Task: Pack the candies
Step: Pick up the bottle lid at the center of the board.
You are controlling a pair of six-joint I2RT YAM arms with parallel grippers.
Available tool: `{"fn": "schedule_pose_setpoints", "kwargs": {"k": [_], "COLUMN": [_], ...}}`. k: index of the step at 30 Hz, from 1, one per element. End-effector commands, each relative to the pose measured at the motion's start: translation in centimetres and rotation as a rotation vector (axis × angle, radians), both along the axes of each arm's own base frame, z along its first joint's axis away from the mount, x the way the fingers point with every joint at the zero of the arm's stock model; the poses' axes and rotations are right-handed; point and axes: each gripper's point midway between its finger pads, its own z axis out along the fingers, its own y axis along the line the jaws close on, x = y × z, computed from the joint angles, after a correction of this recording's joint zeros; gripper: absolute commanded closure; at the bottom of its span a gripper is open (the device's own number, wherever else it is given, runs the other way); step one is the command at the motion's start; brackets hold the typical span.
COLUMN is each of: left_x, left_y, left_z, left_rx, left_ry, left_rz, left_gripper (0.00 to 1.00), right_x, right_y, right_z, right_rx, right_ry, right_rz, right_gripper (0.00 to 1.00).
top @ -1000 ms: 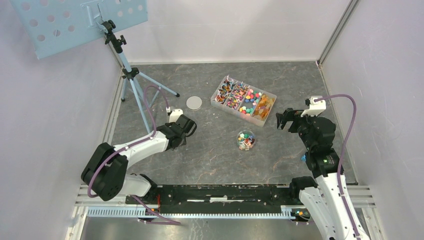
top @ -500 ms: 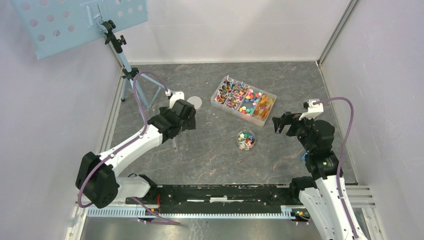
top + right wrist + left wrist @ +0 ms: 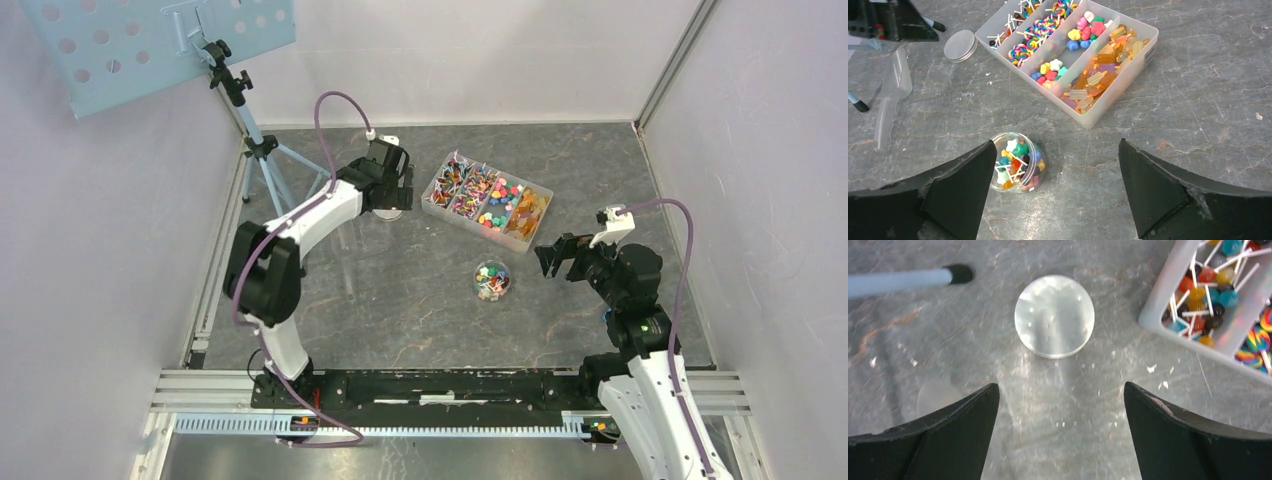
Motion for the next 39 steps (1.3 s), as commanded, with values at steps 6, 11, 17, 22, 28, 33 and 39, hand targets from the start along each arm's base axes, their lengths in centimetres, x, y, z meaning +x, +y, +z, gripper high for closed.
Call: {"fn": "schedule_pose_setpoints", "kwargs": {"k": [6, 11, 17, 22, 28, 33, 39], "left_x": [6.4, 7.6, 7.8, 7.7, 7.7, 7.6, 7.5], "left_y": [-1.5, -1.3, -0.6, -0.4, -0.2, -0.1, 0.2], "left_z": [-1.2, -2.5, -4.7, -6.1, -7.5, -8.2, -8.7], "left_rx": [-0.007, -0.021, -0.017, -0.014, -0.017, -0.019, -0.011], "left_ry": [0.004, 0.023, 0.057, 0.082, 0.105, 0.126, 0.138], "left_rz": [-0.099, -0.097, -0.08, -0.079, -0.078, -0.083, -0.076], "left_gripper": [0.03, 0.03, 0.05, 0.04, 0.02, 0.02, 0.03], "right_x": [0.9, 1.1, 1.2, 1.3, 1.3, 1.4, 1.3], "right_y": [-0.5, -0.4, -0.5, -0.4, -0.4, -0.4, -0.3], "right_z": [2.1, 2.6, 2.8, 2.8, 2.9, 2.9, 2.6], "right_rx": [-0.006, -0.004, -0.014, -0.014, -0.008, -0.01, -0.004], "right_ry": [-0.045, -0.054, -0.055, -0.054, -0.057, -0.059, -0.054], "right_rz": [-0.029, -0.027, -0.028, -0.025, -0.025, -0.023, -0.023], "right_gripper": [0.02, 0.02, 0.02, 0.02, 0.02, 0.02, 0.02]}}
